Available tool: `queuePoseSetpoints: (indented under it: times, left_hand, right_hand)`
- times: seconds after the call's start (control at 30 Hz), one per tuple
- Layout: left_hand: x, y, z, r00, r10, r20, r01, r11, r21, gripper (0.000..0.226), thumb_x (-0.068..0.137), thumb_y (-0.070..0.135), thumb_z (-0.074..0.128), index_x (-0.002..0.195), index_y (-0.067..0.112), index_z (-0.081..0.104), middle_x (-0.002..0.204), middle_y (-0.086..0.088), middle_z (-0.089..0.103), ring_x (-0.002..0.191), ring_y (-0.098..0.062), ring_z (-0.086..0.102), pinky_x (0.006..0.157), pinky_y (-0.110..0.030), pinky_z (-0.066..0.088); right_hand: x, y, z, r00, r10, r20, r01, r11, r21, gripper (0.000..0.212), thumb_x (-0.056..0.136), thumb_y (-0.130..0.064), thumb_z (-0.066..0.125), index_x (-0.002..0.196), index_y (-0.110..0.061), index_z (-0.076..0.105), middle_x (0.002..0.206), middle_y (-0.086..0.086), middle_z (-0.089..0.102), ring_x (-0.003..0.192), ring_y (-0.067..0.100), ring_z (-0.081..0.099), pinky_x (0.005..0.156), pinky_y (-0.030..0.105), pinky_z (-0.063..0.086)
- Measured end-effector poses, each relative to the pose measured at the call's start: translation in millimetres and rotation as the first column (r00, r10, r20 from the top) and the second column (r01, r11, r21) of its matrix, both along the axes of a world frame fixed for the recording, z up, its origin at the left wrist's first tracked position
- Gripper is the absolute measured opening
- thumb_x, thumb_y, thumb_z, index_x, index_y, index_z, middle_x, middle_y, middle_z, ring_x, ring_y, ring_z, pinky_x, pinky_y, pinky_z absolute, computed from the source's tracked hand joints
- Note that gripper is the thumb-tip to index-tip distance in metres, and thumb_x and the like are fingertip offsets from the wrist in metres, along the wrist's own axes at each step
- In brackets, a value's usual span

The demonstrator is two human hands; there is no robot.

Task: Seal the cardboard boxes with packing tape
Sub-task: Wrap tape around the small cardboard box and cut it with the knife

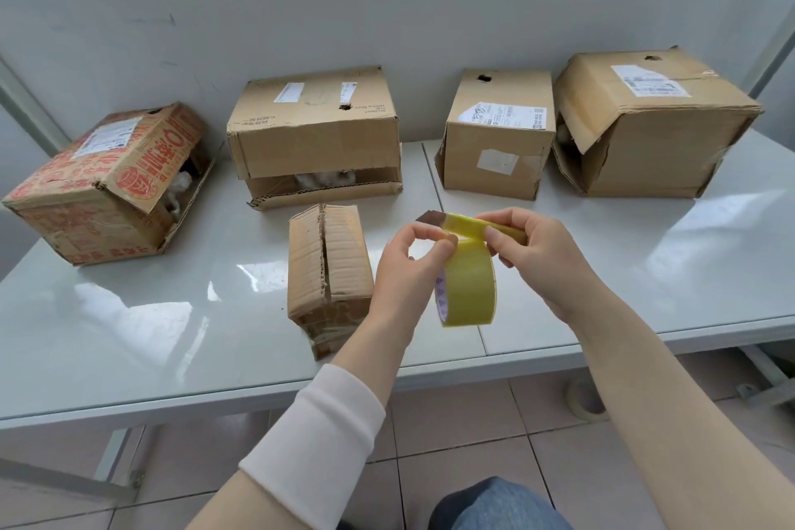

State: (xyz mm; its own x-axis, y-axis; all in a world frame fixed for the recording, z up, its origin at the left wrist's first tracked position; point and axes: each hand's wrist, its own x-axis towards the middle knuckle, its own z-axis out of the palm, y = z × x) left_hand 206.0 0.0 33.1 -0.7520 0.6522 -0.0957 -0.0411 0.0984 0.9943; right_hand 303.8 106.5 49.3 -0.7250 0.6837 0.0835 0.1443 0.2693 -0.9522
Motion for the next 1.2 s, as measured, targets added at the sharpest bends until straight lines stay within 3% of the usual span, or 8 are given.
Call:
queuePoseSetpoints:
  times: [0.13, 0.23, 0.37, 0.5, 0.57, 0.77, 0.93, 1.2]
  left_hand:
    - [-2, -1, 6, 0.999, 0.0, -0.036, 0.002, 0.998, 0.055, 0.014, 0.088, 0.011, 0.06, 0.077, 0.019, 0.057, 0.085, 0.002, 0.062, 0.085, -0.005, 0.058, 0.065, -0.014, 0.042]
    - [-1, -2, 12, 1.0, -0.007, -0.006, 0.007, 0.997, 0.082, 0.021, 0.09, 0.012, 0.06, 0.072, 0.016, 0.05, 0.066, 0.006, 0.058, 0.055, 0.006, 0.053, 0.052, -0.006, 0.04]
    - [-1, -6, 14, 0.997, 0.023, -0.07, -0.019, 0.999, 0.045, 0.024, 0.089, 0.015, 0.063, 0.069, 0.017, 0.049, 0.074, -0.003, 0.062, 0.071, -0.011, 0.059, 0.065, -0.023, 0.048]
    - [-9, -10, 18, 0.983, 0.053, -0.178, -0.051, 0.999, 0.016, 0.024, 0.087, 0.017, 0.065, 0.068, 0.02, 0.05, 0.089, -0.004, 0.066, 0.093, -0.027, 0.063, 0.079, -0.042, 0.052]
    - [-14, -14, 22, 0.974, 0.053, -0.222, -0.054, 0.999, 0.001, 0.025, 0.087, 0.018, 0.065, 0.067, 0.021, 0.05, 0.091, -0.003, 0.066, 0.094, -0.027, 0.062, 0.081, -0.044, 0.052]
    - [-16, -28, 36, 0.959, 0.083, -0.27, -0.064, 0.995, 0.081, 0.024, 0.087, 0.012, 0.065, 0.068, 0.017, 0.05, 0.088, 0.006, 0.066, 0.093, -0.018, 0.061, 0.076, -0.028, 0.051]
    - [-35, -43, 48, 0.99, 0.14, -0.035, -0.128, 0.965, 0.229, 0.021, 0.088, 0.011, 0.064, 0.071, 0.018, 0.053, 0.092, -0.006, 0.068, 0.082, -0.013, 0.062, 0.086, -0.036, 0.052]
    - [-55, -57, 49, 0.986, 0.167, 0.023, -0.168, 0.96, 0.223, 0.021, 0.09, 0.012, 0.062, 0.074, 0.021, 0.051, 0.097, -0.009, 0.065, 0.081, -0.01, 0.058, 0.071, -0.03, 0.051]
  right_hand:
    - [-4, -8, 3, 0.996, -0.081, -0.041, 0.085, 0.988, 0.129, 0.011, 0.092, -0.014, 0.057, 0.097, -0.021, 0.063, 0.081, -0.011, 0.062, 0.069, -0.003, 0.06, 0.063, 0.007, 0.048]
    - [-8, -15, 4, 0.984, -0.172, -0.046, 0.178, 0.952, 0.247, 0.013, 0.091, -0.017, 0.059, 0.101, -0.018, 0.067, 0.087, -0.008, 0.063, 0.08, 0.005, 0.058, 0.068, 0.008, 0.045]
    - [-16, -24, 4, 0.956, -0.289, -0.051, 0.292, 0.923, 0.252, 0.017, 0.09, -0.017, 0.061, 0.104, -0.015, 0.069, 0.088, -0.008, 0.062, 0.084, 0.01, 0.056, 0.067, 0.006, 0.042]
    - [-26, -32, 5, 0.945, -0.323, -0.044, 0.324, 0.946, 0.013, 0.018, 0.089, -0.015, 0.061, 0.105, -0.012, 0.069, 0.086, -0.002, 0.064, 0.08, 0.016, 0.059, 0.072, 0.027, 0.053]
    - [-31, -35, 6, 0.947, -0.317, -0.043, 0.31, 0.942, -0.127, 0.013, 0.089, -0.014, 0.061, 0.101, -0.015, 0.067, 0.082, -0.002, 0.063, 0.071, 0.012, 0.059, 0.06, 0.022, 0.05]
    - [-41, -10, 6, 0.903, -0.424, -0.069, 0.317, 0.767, -0.558, 0.01, 0.091, -0.011, 0.057, 0.101, -0.01, 0.06, 0.084, 0.002, 0.066, 0.063, 0.008, 0.065, 0.052, 0.017, 0.048]
    - [-40, 2, -51, 0.921, -0.323, 0.22, 0.372, 0.896, -0.242, 0.022, 0.084, -0.018, 0.065, 0.104, -0.008, 0.067, 0.084, 0.001, 0.061, 0.077, 0.015, 0.054, 0.066, 0.025, 0.04]
    - [-41, 4, -101, 0.718, -0.426, 0.551, 0.266, 0.899, 0.347, 0.025, 0.088, -0.035, 0.058, 0.11, -0.026, 0.067, 0.113, 0.005, 0.06, 0.113, 0.029, 0.038, 0.088, 0.034, 0.04]
